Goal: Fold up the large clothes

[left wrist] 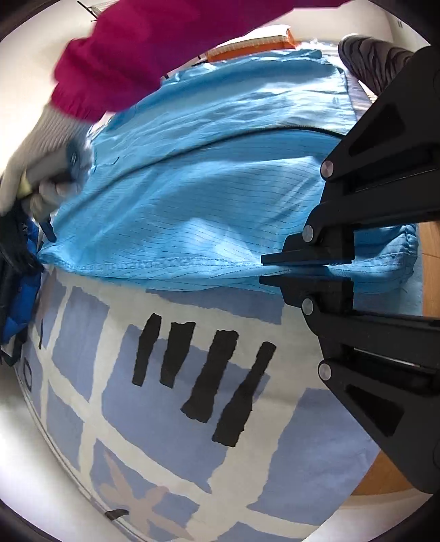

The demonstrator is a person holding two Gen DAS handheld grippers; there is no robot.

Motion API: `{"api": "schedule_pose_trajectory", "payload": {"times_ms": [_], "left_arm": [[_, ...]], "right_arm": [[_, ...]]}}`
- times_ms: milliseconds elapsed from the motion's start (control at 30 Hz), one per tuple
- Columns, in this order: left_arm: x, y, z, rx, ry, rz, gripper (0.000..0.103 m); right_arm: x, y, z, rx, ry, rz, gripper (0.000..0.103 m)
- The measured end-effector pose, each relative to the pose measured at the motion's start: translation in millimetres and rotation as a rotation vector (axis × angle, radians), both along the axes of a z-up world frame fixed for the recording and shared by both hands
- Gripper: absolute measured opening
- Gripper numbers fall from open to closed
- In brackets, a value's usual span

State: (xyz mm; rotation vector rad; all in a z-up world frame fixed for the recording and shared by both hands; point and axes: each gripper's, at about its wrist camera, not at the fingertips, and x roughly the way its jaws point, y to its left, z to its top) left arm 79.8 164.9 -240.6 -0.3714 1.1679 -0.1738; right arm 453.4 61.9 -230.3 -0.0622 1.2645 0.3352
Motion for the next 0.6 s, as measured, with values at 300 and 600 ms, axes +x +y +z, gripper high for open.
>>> {"api": "schedule_pose_trajectory", "payload": {"times_ms": [300, 600], "left_arm": [[-16.4, 27.7, 12.0, -0.091, -0.004, 0.058, 0.000], [-28.2, 74.9, 21.3, -0.251, -0.004, 0.218, 0.040]], "right_arm": [[-73.7, -87.6, 3.2, 0.002, 0.002, 0.015, 0.058], [-192.4, -115.1, 68.4, 0.181, -0.133, 0.125, 0.056]]}}
